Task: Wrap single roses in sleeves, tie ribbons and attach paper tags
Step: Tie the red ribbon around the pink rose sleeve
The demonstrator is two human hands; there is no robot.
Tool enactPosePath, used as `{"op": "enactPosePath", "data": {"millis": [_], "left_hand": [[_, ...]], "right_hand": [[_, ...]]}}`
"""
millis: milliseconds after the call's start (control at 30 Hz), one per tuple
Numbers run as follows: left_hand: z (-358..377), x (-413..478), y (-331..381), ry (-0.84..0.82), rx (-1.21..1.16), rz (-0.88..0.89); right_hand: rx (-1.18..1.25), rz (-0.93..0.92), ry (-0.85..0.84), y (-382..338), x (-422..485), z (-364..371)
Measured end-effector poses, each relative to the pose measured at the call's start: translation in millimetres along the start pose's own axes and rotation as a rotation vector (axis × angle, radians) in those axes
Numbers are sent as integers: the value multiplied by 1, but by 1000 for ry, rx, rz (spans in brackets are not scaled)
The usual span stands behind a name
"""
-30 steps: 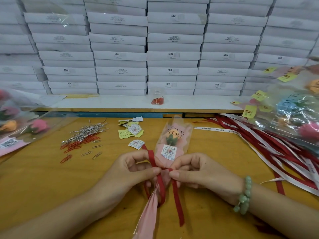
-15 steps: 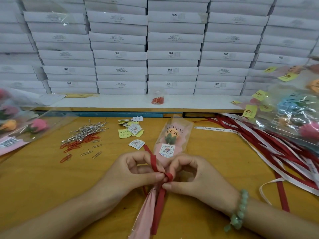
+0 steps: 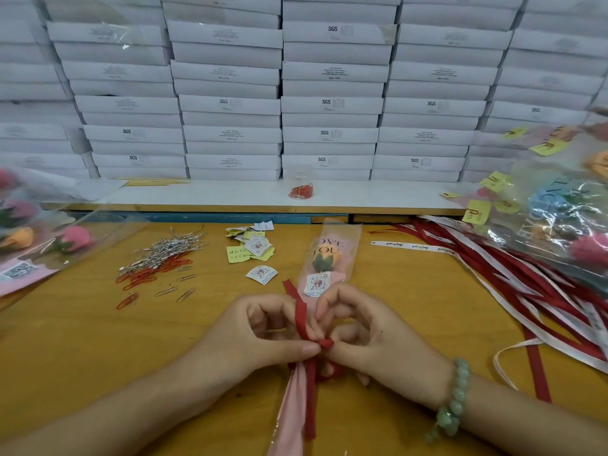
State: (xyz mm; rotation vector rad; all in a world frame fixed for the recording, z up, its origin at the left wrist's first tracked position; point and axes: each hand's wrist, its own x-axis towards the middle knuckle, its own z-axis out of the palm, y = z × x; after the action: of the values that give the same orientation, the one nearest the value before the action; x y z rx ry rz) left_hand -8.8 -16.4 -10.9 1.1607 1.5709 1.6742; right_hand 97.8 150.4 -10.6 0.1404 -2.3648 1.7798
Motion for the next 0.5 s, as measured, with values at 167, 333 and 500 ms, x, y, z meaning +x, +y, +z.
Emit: {"op": "enactPosePath", "data": {"millis": [167, 333, 500], "left_hand": [[-1, 1, -2, 15, 17, -4], [-3, 2, -3, 23, -3, 12], [-5, 3, -5, 55, 12, 49]], "right_hand": [[-10, 25, 16, -1, 0, 0], [72, 29, 45, -2, 1, -3], [28, -23, 73, 1, 0, -11]]}}
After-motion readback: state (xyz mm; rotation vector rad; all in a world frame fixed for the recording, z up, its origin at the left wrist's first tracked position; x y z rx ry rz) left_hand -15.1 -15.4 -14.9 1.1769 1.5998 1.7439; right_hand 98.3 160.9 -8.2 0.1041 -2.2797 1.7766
